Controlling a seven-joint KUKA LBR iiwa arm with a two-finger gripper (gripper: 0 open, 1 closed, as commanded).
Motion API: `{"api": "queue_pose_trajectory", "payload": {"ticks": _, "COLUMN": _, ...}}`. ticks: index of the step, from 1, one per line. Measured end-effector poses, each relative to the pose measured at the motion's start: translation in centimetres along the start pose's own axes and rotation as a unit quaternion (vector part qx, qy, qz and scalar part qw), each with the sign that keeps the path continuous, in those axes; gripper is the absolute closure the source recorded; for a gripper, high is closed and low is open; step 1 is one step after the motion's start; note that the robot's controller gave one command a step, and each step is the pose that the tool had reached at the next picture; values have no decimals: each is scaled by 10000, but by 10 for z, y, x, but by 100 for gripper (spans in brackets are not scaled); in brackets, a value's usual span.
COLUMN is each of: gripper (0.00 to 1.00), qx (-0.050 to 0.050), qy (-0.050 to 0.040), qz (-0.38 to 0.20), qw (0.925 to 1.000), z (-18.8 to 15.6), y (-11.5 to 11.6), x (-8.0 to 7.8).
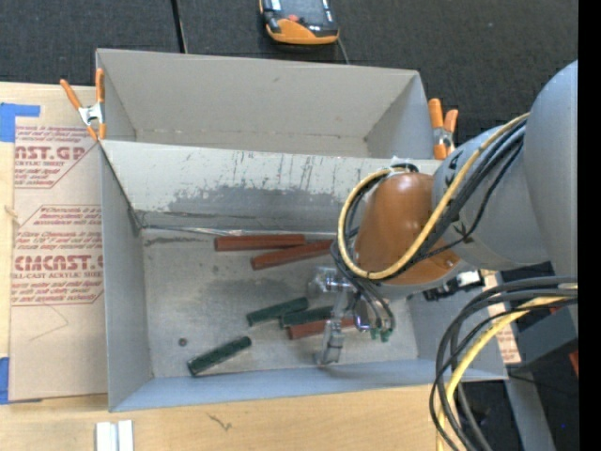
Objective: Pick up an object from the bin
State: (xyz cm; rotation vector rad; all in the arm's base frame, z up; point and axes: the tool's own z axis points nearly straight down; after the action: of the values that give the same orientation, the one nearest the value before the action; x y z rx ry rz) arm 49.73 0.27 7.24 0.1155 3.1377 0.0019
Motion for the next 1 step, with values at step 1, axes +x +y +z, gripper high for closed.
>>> {"api": "queue_pose_trajectory", "payload": {"ticks": 1, "gripper": 100, "qx": 1, "qy": 15, "qz": 295, "qw": 9996, "z": 3, "y": -16, "x": 3}}
